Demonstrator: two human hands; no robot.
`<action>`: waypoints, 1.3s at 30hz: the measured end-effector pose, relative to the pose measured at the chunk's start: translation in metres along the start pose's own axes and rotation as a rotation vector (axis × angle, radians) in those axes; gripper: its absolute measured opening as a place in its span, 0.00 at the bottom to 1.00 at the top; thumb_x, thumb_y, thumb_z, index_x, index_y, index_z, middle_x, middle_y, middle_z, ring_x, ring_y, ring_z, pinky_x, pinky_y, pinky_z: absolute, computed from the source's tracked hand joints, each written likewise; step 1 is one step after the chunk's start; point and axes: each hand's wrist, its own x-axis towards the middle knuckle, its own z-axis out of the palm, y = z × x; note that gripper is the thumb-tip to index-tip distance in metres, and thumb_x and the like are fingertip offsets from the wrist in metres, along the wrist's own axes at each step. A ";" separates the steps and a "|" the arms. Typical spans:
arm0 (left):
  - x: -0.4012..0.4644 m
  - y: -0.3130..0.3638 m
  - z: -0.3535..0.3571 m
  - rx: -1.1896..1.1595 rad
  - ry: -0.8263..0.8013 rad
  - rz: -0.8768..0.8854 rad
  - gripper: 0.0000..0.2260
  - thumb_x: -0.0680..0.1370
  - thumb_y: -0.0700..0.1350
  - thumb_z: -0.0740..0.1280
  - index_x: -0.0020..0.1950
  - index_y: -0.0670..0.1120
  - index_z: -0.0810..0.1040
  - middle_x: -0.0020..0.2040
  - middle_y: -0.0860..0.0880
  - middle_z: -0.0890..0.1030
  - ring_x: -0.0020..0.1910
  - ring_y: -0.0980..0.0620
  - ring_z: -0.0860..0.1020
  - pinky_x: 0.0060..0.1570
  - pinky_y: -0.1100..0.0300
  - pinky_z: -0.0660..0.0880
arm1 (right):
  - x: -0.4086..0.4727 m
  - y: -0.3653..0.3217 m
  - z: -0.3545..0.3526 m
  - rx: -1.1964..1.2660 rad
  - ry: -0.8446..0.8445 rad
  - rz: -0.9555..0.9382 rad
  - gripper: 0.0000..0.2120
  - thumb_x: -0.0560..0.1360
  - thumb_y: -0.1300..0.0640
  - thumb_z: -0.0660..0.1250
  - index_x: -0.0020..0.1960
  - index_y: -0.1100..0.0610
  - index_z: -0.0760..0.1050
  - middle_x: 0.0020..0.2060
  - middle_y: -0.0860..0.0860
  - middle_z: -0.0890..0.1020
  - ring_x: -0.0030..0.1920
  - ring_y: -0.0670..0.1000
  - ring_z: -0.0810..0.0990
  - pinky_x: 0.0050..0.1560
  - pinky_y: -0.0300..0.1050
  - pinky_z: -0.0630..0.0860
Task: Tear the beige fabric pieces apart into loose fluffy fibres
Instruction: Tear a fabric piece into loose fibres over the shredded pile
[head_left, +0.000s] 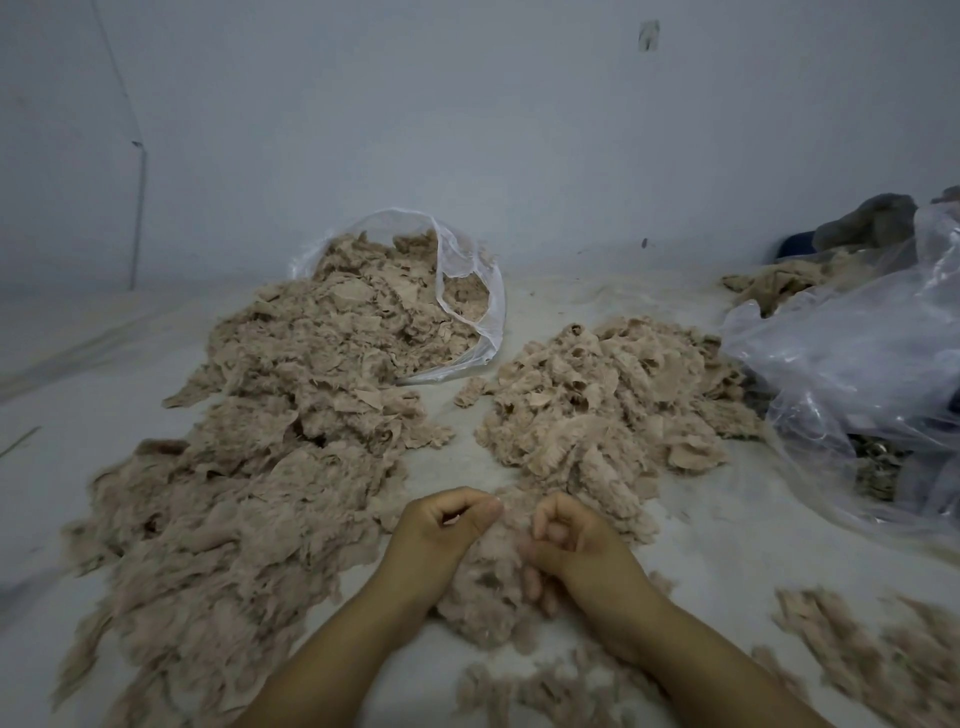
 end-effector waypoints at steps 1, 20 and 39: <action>0.001 0.000 -0.001 0.005 0.035 0.009 0.07 0.73 0.48 0.68 0.40 0.49 0.84 0.38 0.49 0.84 0.38 0.55 0.80 0.40 0.64 0.76 | 0.000 -0.001 -0.001 0.061 0.006 0.010 0.08 0.75 0.65 0.67 0.45 0.61 0.67 0.25 0.56 0.77 0.22 0.50 0.72 0.23 0.40 0.69; 0.001 0.001 -0.007 -0.261 -0.125 -0.242 0.09 0.71 0.50 0.69 0.34 0.46 0.79 0.33 0.45 0.79 0.30 0.51 0.77 0.30 0.60 0.75 | 0.003 -0.002 0.000 0.246 0.090 0.013 0.12 0.70 0.63 0.72 0.40 0.58 0.68 0.28 0.56 0.70 0.26 0.50 0.69 0.27 0.42 0.72; 0.004 0.003 -0.026 -0.147 -0.096 -0.317 0.11 0.73 0.48 0.68 0.38 0.40 0.78 0.26 0.49 0.73 0.22 0.56 0.67 0.23 0.66 0.66 | 0.000 -0.009 -0.011 0.351 0.130 -0.123 0.17 0.68 0.67 0.71 0.55 0.62 0.71 0.32 0.54 0.83 0.28 0.47 0.81 0.27 0.36 0.75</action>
